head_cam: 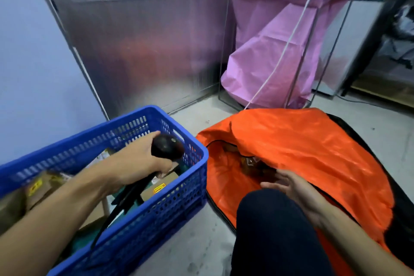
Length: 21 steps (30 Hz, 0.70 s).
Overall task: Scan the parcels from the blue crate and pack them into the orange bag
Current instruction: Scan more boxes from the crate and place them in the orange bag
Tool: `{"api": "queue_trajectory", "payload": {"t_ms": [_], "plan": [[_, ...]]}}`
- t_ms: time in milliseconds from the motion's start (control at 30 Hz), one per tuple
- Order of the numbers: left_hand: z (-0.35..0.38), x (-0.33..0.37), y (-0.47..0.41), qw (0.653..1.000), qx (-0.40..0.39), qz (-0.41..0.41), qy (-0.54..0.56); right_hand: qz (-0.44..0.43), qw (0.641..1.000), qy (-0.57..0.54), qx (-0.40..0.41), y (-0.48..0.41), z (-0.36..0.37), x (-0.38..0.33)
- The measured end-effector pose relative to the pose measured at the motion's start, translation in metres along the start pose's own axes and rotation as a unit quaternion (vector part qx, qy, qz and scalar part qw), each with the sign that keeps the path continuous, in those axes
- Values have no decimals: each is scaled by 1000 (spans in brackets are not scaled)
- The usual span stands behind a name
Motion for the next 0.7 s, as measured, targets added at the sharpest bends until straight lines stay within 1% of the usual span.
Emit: {"api": "queue_trajectory", "payload": {"t_ms": [100,167,267,367,500,633,700], "plan": [[-13,-20,35,995,41,3,92,26,988,151,-29,0,12,-15],[-18,-41,50,983,61,-1,175,-4,968,243,-66,7,25,-40],[-24,-66,59,955,92,-13,282,-56,935,333,-111,22,46,-87],[-40,-79,62,941,123,-11,315,-109,894,421,-111,27,79,-133],[-75,-93,64,917,184,5,353,-197,844,486,-109,23,155,-162],[-106,-115,63,901,247,5,356,-274,819,496,-93,-3,222,-156],[-117,-119,65,896,268,4,354,-312,810,492,-67,-18,241,-150]]}}
Point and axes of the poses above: each hand's wrist, its own y-axis away from the middle knuckle, its own z-axis out of the palm, x = y × z, the point moved 6 cm from there along -y, towards the middle knuckle, and after that the axes turned 15 degrees about y, right-handed, at the moved point
